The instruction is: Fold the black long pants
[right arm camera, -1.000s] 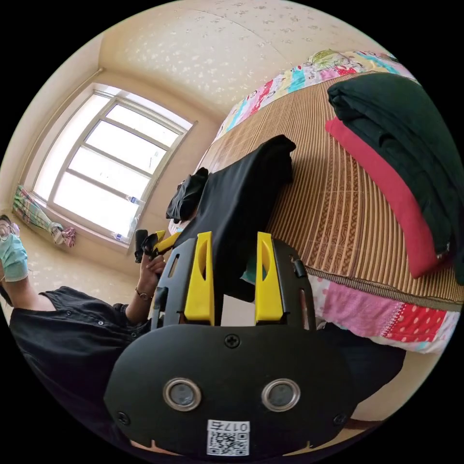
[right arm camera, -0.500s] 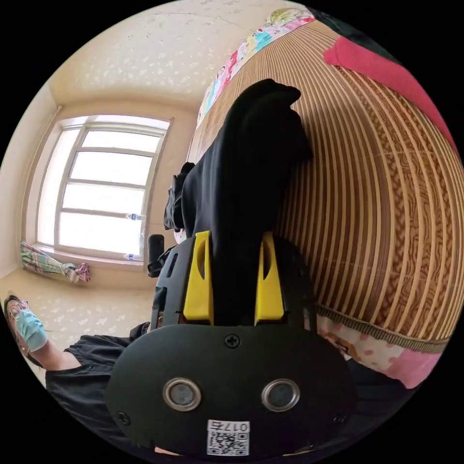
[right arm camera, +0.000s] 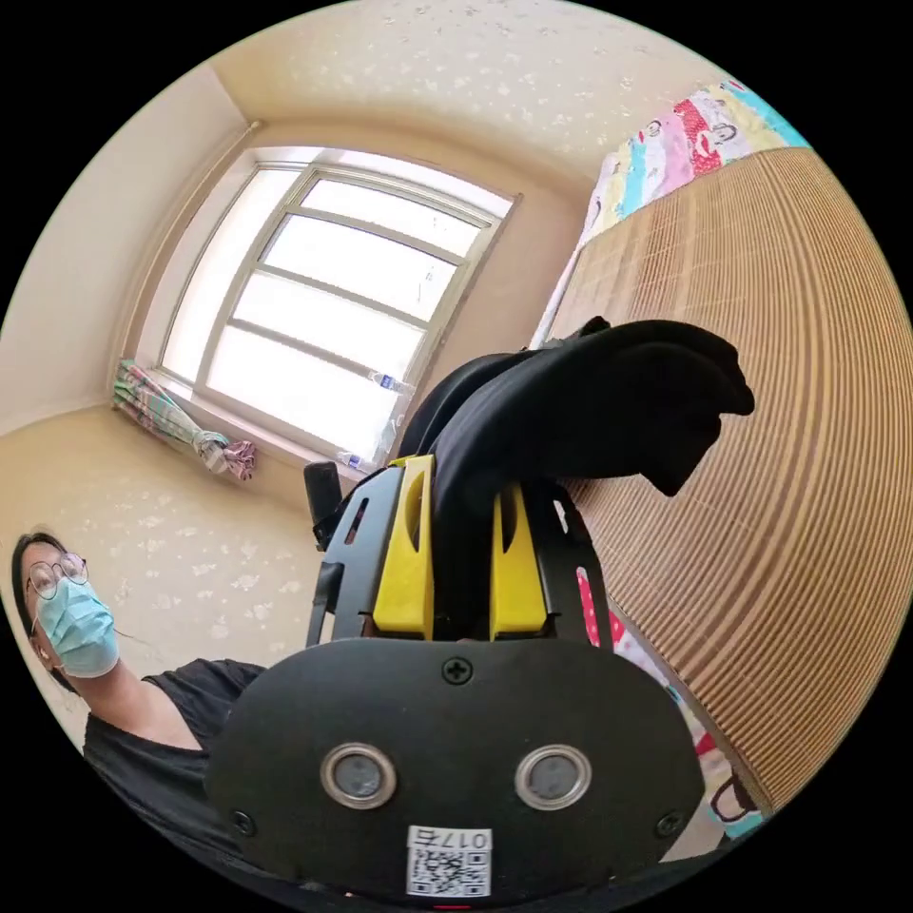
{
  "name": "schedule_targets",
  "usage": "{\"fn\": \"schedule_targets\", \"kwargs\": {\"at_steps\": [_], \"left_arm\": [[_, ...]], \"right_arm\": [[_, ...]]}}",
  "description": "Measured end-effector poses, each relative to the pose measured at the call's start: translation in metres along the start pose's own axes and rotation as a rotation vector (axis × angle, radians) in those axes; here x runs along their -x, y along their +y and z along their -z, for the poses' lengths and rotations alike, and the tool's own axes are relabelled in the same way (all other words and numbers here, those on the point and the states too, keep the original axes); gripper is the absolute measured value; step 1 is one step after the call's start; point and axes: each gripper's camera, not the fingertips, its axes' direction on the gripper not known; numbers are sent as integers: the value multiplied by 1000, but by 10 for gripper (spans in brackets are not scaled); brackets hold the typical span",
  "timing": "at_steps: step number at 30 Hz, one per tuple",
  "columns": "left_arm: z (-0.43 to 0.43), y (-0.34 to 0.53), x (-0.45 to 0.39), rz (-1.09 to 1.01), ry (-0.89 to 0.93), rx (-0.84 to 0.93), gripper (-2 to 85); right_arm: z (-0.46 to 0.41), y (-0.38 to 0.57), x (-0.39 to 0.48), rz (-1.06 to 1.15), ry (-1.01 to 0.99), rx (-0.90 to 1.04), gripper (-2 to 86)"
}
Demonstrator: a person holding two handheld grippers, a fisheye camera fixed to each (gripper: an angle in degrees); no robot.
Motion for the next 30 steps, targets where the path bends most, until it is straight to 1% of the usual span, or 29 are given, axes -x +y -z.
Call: {"fn": "schedule_targets", "kwargs": {"at_steps": [3,5,7,8,10,12,14,15,17,18,20,21,22,23,24,25,26,27,29,30], "left_arm": [[70,-51,38,-18,-110,-69,107],[98,-75,75,28,-189,-64,127],[118,-85,137,164,-296,11,144],[123,-81,151,190,-317,21,148],[134,-46,180,231,-336,23,151],[133,-7,182,229,-356,-14,151],[118,31,167,199,-393,-43,149],[102,55,150,163,-409,-67,147],[71,83,117,79,-388,-93,135],[48,97,93,12,-346,-107,129],[9,110,58,-76,-257,-114,125],[-20,112,39,-118,-186,-106,124],[-53,111,23,-158,-117,-85,122],[-71,109,17,-176,-86,-68,120],[-110,102,7,-210,-34,-11,115],[-151,94,3,-225,-26,53,130],[-170,92,2,-220,-39,80,138],[-204,87,2,-191,-79,131,162],[-241,83,-6,-189,-130,157,193],[-261,83,-11,-187,-202,161,214]], "right_arm": [[-70,-47,47,121,12,-31,84],[-131,-70,72,220,141,-42,91],[-170,-76,68,198,254,-2,94],[-185,-71,56,146,306,14,94],[-187,-48,36,106,306,-5,91],[-176,-17,13,90,347,-26,90],[-151,25,-19,46,493,-44,94],[-143,34,-26,36,535,-48,96],[-109,69,-44,28,716,-54,100],[-102,76,-46,39,765,-50,101],[-74,97,-49,81,991,-41,106],[-68,100,-50,84,1048,-42,110],[-56,104,-51,82,1141,-49,116],[-46,105,-52,80,1207,-56,124],[-42,104,-53,77,1238,-58,128],[-37,103,-57,58,1296,-59,140],[-32,102,-60,34,1330,-60,152],[-30,101,-62,19,1338,-65,159],[-23,102,-68,-37,1342,-104,173],[-22,103,-70,-48,1340,-115,176]]}}
